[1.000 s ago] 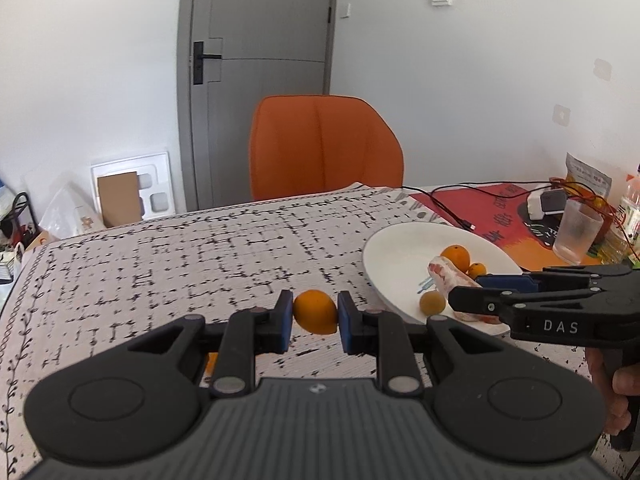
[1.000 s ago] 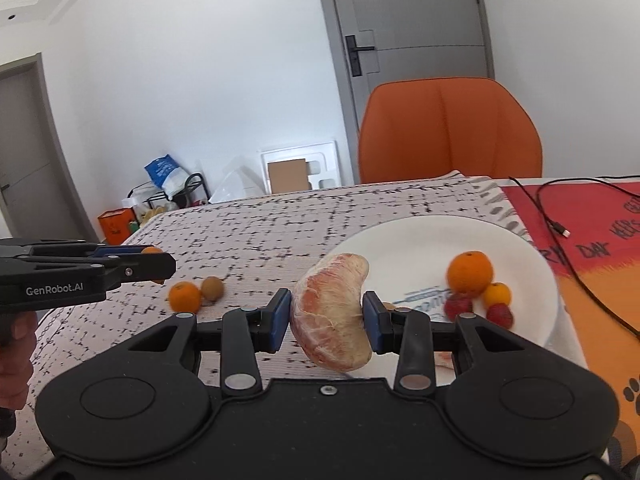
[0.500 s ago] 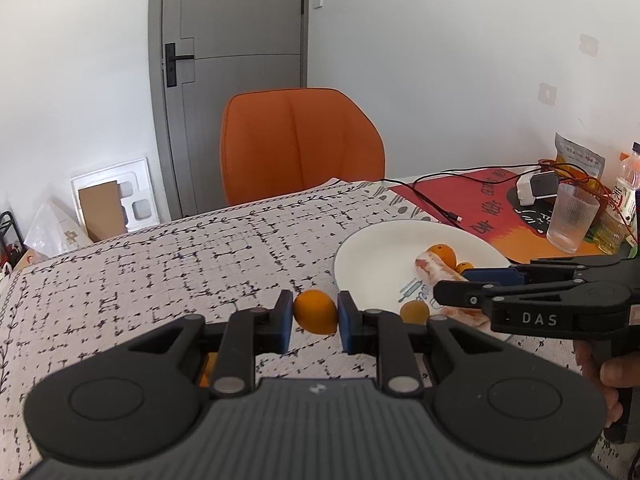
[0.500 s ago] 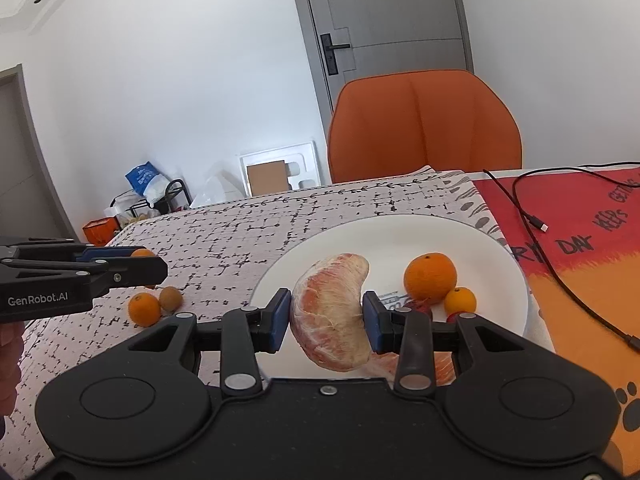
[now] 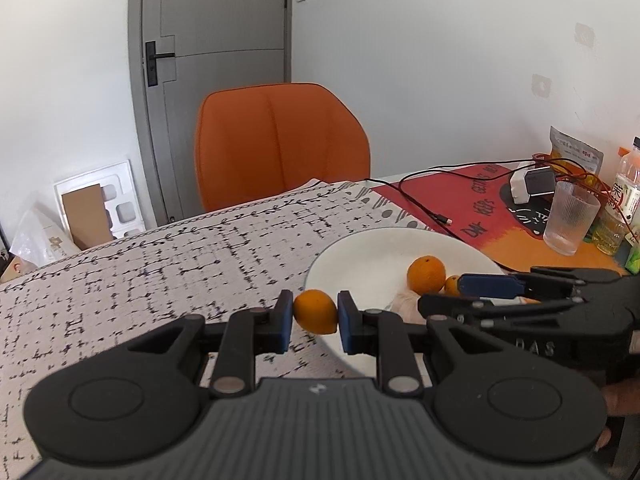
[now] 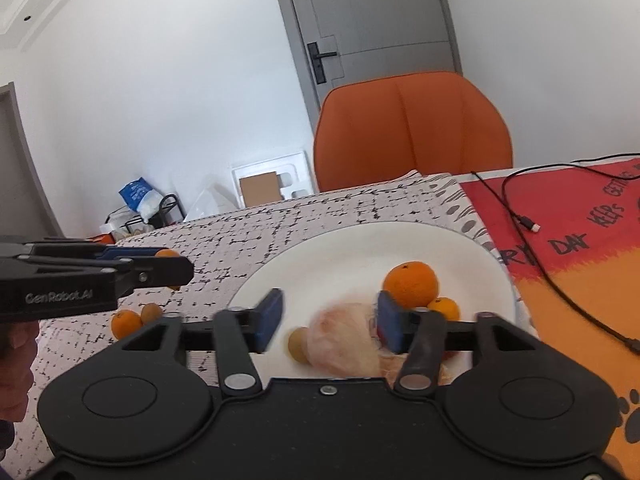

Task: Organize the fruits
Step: 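Carry the mandarin in the left gripper while the right gripper carries the pomelo segment to the plate, then open both grippers to release the mandarin and pomelo segment onto the plate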

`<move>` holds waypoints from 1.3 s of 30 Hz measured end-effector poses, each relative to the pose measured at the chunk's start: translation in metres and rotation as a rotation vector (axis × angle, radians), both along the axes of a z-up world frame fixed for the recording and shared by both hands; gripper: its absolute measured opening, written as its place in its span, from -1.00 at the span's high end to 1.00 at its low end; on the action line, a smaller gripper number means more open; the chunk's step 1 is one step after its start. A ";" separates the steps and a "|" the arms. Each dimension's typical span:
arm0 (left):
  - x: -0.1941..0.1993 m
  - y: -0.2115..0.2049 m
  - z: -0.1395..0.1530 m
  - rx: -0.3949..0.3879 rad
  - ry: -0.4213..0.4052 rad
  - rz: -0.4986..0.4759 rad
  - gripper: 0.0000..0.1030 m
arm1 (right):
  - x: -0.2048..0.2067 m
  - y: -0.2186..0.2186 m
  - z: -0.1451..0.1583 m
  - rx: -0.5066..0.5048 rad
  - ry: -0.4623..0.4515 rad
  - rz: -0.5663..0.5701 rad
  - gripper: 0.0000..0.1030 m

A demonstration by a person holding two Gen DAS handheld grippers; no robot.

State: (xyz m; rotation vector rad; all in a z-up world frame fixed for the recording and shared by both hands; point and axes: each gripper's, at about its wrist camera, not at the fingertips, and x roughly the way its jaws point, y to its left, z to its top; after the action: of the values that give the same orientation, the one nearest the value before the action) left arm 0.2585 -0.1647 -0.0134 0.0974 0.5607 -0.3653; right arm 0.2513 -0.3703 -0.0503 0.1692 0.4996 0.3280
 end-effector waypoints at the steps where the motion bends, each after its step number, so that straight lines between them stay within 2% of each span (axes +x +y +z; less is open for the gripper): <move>1: 0.001 -0.004 0.000 0.001 -0.001 -0.008 0.57 | -0.001 -0.001 0.000 0.002 -0.001 -0.002 -0.08; 15: 0.010 -0.041 -0.004 0.014 0.016 -0.083 0.56 | -0.023 -0.019 -0.002 0.037 0.017 -0.028 -0.12; 25: 0.005 -0.026 0.001 0.012 0.027 -0.052 0.46 | -0.026 -0.018 -0.003 0.049 0.021 -0.039 -0.19; 34: -0.005 0.005 0.005 -0.005 0.025 0.001 0.11 | -0.030 -0.015 0.005 0.054 0.009 -0.048 -0.31; 37: -0.012 0.016 0.009 -0.020 0.012 0.016 -0.07 | -0.033 -0.014 0.009 0.059 0.002 -0.049 -0.44; 39: -0.017 0.024 0.010 -0.030 0.006 0.028 -0.29 | -0.035 -0.011 0.010 0.055 -0.002 -0.052 -0.48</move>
State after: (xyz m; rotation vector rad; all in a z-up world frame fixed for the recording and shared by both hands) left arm 0.2415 -0.1410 -0.0032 0.0596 0.5618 -0.3467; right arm 0.2159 -0.3816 -0.0398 0.2348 0.4837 0.2916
